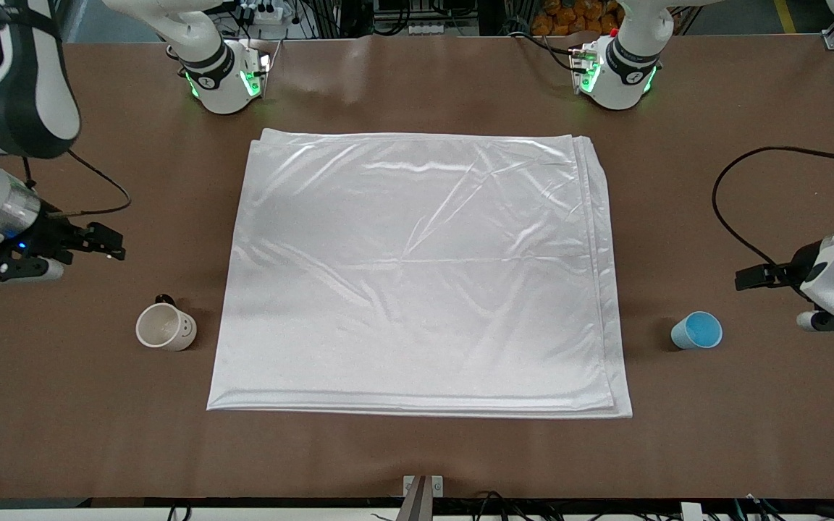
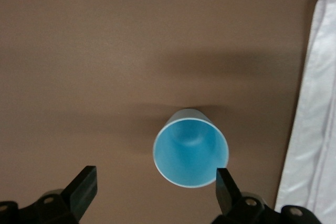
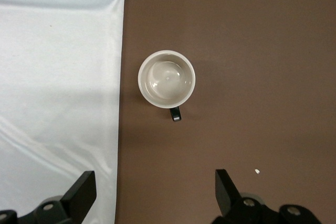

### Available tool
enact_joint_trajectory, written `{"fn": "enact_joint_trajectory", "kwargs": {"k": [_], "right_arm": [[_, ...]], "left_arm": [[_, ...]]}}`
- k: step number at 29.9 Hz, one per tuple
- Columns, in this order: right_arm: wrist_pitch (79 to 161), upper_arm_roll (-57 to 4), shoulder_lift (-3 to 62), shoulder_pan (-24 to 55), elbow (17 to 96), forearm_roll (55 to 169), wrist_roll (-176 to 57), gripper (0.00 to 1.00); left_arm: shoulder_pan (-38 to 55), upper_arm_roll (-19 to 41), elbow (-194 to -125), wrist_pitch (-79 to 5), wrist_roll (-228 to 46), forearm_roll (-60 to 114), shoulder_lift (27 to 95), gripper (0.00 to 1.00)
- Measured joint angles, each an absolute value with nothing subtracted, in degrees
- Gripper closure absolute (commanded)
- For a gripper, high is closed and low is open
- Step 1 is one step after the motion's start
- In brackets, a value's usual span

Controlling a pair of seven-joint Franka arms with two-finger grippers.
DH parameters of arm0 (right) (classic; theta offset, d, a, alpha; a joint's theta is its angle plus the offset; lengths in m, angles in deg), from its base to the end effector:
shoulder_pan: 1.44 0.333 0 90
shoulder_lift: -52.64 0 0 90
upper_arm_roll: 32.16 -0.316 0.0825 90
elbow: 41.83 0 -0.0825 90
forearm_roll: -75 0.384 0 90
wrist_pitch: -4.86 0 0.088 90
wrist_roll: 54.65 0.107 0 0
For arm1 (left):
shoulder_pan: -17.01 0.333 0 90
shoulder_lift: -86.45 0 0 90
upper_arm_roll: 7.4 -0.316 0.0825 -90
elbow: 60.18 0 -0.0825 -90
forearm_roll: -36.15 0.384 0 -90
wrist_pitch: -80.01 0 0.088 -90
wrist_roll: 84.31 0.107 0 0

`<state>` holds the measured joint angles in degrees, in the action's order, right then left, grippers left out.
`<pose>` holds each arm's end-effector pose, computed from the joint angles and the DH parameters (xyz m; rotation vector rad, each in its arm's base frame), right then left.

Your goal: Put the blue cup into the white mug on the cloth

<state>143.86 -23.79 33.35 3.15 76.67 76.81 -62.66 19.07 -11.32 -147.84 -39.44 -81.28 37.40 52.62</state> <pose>0.5906 -0.0370 0.2719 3.1106 0.0917 0.0346 0.6960 0.0668 0.3101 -3.0865 -0.0456 0.0599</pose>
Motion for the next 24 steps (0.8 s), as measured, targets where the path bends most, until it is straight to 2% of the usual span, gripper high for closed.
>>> {"fn": "enact_joint_trajectory", "kwargs": {"k": [10, 15, 16, 18, 20, 24], "right_arm": [[148.4, -24.6, 30.0, 2.9, 76.7, 76.9, -62.6, 0.12], [151.2, -24.9, 28.5, 2.8, 76.8, 76.9, -62.6, 0.29], [151.5, -24.9, 28.1, 2.8, 76.8, 76.9, -62.6, 0.34], [152.0, -24.9, 27.7, 2.8, 76.8, 76.9, -62.6, 0.47], [152.4, -24.9, 27.4, 2.7, 76.8, 76.9, -62.6, 0.61], [152.6, -24.9, 27.3, 2.7, 76.6, 76.9, -62.6, 0.91]], "left_arm": [[20.0, -11.3, -147.6, -42.3, -79.3, 37.4, 48.4, 0.00], [20.1, -11.3, -147.5, -42.5, -79.3, 37.4, 47.1, 0.00], [20.1, -11.3, -147.5, -42.5, -79.3, 37.4, 46.9, 0.09], [20.1, -11.3, -147.5, -42.6, -79.3, 37.4, 46.6, 0.62], [20.1, -11.3, -147.5, -43.0, -79.3, 37.4, 46.3, 0.98], [20.1, -11.3, -147.4, -43.4, -79.3, 37.4, 45.9, 1.00]]}}
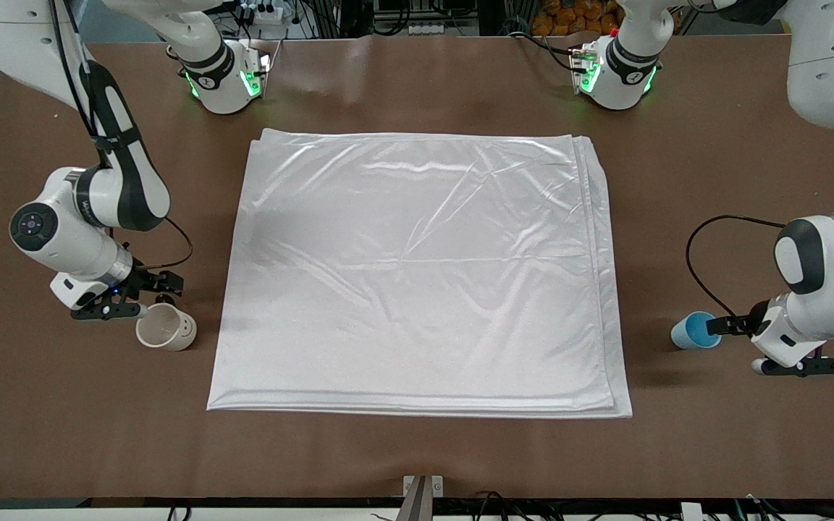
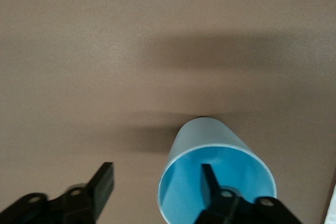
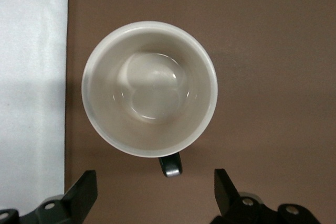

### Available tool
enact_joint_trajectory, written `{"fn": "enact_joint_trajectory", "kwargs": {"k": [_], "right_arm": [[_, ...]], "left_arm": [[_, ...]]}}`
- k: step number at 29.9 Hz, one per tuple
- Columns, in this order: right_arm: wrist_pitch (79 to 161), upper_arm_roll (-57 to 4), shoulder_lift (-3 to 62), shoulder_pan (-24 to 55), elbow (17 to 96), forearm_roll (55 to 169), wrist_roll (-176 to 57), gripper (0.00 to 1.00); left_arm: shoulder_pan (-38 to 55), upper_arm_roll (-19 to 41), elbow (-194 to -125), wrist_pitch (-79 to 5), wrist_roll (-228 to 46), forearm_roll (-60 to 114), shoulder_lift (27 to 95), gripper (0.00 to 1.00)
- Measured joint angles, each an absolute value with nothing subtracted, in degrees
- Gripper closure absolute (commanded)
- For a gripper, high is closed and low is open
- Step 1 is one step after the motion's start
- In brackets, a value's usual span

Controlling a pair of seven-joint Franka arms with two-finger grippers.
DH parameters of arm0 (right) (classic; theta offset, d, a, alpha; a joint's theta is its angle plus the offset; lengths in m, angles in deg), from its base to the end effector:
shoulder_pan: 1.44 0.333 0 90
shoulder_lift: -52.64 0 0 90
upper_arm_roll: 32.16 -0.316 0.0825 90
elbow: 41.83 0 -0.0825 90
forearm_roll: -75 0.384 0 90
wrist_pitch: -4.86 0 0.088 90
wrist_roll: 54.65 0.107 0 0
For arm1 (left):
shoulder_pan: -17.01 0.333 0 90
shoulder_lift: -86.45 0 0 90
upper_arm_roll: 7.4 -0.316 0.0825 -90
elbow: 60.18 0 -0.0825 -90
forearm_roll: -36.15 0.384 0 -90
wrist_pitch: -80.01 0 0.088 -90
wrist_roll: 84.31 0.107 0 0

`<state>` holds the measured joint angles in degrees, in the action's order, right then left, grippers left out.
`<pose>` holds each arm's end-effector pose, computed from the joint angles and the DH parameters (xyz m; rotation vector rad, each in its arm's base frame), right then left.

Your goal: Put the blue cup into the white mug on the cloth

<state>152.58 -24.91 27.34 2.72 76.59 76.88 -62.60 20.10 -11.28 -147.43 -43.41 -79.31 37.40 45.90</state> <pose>0.5981 -0.0315 0.2241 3.0958 0.1111 0.1087 0.6974 0.0789 0.2368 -3.0849 -0.0110 0.1253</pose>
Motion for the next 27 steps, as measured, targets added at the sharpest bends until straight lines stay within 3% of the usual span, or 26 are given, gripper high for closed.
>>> {"fn": "enact_joint_trajectory", "kwargs": {"k": [2, 11, 19, 27], "right_arm": [[152.6, -24.9, 27.3, 2.7, 76.4, 76.9, -62.6, 1.00], [151.5, -25.9, 28.2, 2.7, 74.7, 76.9, -62.6, 1.00], [139.1, -27.6, 34.1, 4.9, 69.8, 76.9, -59.6, 1.00], [129.1, -28.3, 37.3, 14.1, 62.9, 76.9, -45.7, 1.00]], "left_arm": [[20.1, -11.3, -147.4, -43.4, -79.3, 37.4, 45.8, 1.00], [20.1, -11.3, -147.2, -43.5, -79.3, 37.4, 45.6, 1.00], [20.1, -11.2, -145.9, -43.5, -79.3, 37.3, 46.5, 1.00], [20.0, -11.1, -145.4, -43.2, -79.5, 37.3, 49.1, 1.00]]}}
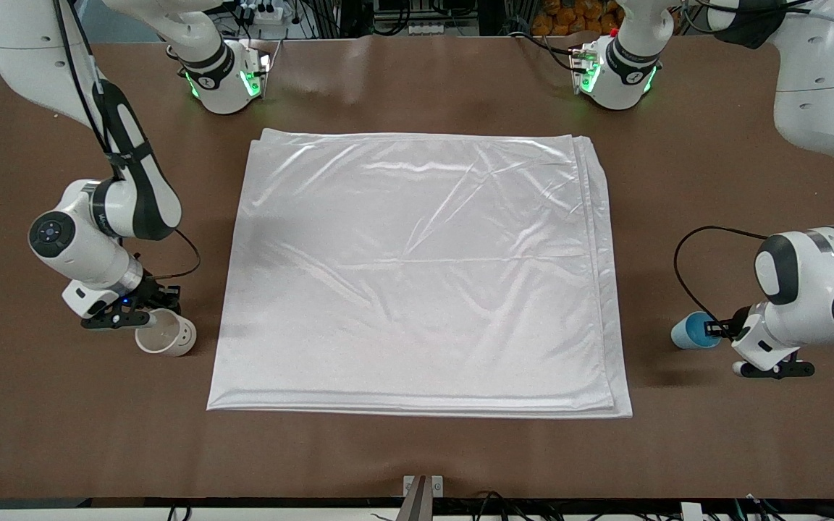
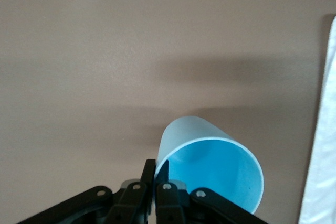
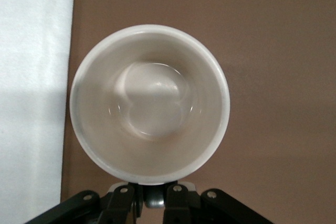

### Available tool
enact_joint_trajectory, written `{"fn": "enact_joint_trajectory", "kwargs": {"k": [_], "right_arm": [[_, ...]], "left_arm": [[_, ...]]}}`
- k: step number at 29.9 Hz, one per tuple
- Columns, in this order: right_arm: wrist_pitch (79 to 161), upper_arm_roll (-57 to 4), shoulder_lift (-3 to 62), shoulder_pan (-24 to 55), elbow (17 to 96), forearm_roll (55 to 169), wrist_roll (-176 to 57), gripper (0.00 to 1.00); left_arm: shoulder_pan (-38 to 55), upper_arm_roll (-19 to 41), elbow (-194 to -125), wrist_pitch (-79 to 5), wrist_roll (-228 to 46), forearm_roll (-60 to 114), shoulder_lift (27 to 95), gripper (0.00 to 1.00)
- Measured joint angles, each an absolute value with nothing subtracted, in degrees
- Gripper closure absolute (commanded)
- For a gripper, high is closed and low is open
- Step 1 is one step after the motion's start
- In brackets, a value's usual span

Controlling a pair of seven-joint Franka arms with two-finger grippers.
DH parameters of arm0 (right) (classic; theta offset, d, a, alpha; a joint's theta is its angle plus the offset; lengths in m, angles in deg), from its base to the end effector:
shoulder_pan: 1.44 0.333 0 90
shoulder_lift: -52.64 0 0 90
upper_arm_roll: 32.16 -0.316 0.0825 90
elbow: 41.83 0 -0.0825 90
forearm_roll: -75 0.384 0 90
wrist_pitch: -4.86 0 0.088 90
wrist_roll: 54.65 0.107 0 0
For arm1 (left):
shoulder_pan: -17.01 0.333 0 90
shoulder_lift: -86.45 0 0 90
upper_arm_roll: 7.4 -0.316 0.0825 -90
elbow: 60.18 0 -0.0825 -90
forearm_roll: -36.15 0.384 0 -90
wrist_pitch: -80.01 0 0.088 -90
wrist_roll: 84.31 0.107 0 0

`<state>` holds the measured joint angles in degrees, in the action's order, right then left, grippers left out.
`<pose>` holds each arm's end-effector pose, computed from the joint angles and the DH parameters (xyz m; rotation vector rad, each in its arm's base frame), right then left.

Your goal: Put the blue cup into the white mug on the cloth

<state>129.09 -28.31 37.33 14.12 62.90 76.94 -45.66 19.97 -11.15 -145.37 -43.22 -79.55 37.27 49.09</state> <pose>0.6183 0.1322 0.3953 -3.1151 -0.0506 -0.1101 0.7106 0.0764 0.2919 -3.0845 -0.0151 -0.0114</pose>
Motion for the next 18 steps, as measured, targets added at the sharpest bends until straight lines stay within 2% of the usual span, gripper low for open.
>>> {"fn": "enact_joint_trajectory", "kwargs": {"k": [10, 18], "right_arm": [[129.4, -29.7, 35.0, 28.2, 59.5, 76.9, -29.5, 1.00], [130.2, -30.0, 26.4, 37.7, 51.8, 76.9, -18.2, 1.00]], "left_arm": [[17.2, -10.5, -145.3, -39.4, -88.0, 37.3, 52.5, 1.00], [11.7, -10.1, -145.0, -35.6, -99.9, 36.8, 53.7, 1.00]]}}
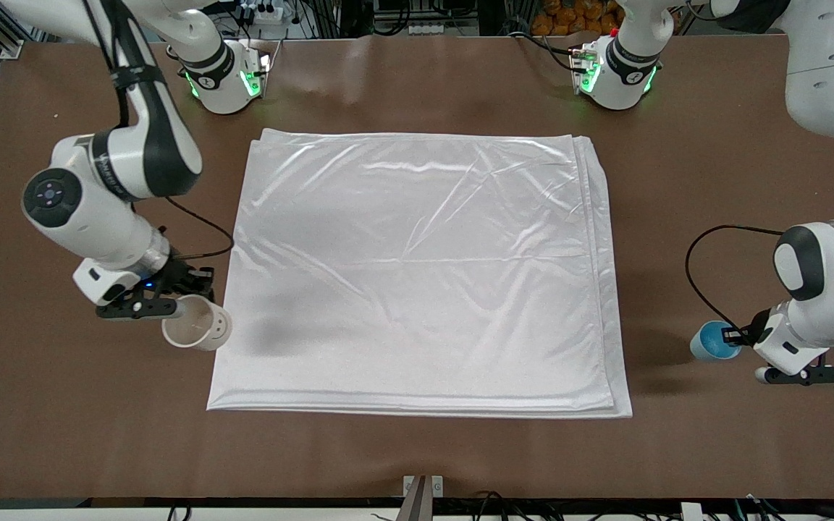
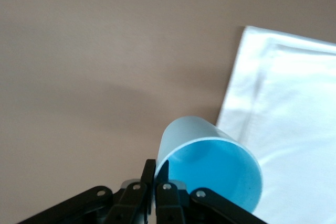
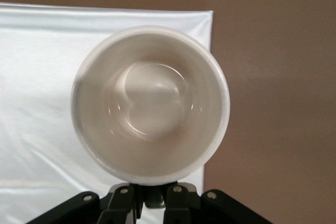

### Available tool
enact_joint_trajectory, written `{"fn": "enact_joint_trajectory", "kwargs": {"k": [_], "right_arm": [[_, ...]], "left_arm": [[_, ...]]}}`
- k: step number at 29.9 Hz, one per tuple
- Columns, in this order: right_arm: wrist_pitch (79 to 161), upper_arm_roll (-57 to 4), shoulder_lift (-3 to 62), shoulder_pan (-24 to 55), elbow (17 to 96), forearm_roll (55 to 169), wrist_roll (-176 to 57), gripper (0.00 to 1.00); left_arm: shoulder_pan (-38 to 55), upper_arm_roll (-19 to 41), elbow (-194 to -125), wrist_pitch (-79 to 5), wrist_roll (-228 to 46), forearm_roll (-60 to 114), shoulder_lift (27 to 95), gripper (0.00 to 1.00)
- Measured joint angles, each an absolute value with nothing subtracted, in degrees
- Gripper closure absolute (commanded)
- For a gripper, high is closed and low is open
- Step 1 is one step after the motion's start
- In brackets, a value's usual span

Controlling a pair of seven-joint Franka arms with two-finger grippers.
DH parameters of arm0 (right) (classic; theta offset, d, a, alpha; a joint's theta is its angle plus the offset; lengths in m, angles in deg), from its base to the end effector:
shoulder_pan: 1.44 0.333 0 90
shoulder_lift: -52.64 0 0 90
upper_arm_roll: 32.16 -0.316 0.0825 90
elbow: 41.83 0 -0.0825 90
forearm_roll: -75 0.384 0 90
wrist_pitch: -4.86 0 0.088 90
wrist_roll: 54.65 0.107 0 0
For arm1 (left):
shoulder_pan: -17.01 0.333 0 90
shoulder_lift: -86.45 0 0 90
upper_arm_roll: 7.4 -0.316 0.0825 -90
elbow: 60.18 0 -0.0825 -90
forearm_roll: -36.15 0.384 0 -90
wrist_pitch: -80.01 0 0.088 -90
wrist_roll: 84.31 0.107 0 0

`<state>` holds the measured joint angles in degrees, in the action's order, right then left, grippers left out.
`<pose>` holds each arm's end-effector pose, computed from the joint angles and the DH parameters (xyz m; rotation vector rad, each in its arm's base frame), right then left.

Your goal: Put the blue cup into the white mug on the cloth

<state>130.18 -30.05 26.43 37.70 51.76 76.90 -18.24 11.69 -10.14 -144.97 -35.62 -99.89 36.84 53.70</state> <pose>0.5448 0.4164 0.3630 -3.0723 0.0038 -0.1083 0.7024 -0.0365 0.3403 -3.0821 -0.3316 0.0411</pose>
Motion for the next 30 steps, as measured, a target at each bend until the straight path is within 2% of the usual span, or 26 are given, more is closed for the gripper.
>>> {"fn": "enact_joint_trajectory", "kwargs": {"k": [6, 13, 24, 25, 26, 27, 30], "right_arm": [[131.4, -30.3, 18.9, 42.9, 45.2, 76.9, -13.8, 1.00], [138.7, -30.4, 12.4, 45.7, 43.1, 76.8, -13.4, 1.00], [140.0, -30.4, 8.9, 46.1, 42.3, 75.5, -13.4, 1.00], [140.0, -30.4, 8.8, 46.1, 42.3, 75.0, -13.4, 0.84], [140.0, -30.5, 8.7, 46.1, 42.3, 74.6, -13.4, 0.54], [140.0, -30.6, 8.6, 46.2, 42.2, 74.1, -13.4, 0.02], [139.9, -30.8, 8.6, 46.2, 42.0, 73.2, -13.4, 0.00]], "left_arm": [[8.0, -10.0, -144.8, -34.1, -107.0, 35.5, 53.9, 1.00], [4.1, -9.8, -144.7, -32.3, -113.7, 33.5, 54.0, 1.00], [-1.4, -9.0, -143.0, -27.0, -124.2, 32.6, 55.7, 1.00], [-1.9, -8.9, -143.0, -26.8, -125.1, 32.6, 55.9, 1.00], [-2.2, -8.8, -142.9, -26.7, -125.7, 32.6, 56.0, 1.00], [-2.6, -8.7, -142.9, -26.6, -126.4, 32.6, 56.1, 1.00], [-3.7, -8.6, -142.9, -26.6, -127.8, 32.6, 56.2, 1.00]]}}
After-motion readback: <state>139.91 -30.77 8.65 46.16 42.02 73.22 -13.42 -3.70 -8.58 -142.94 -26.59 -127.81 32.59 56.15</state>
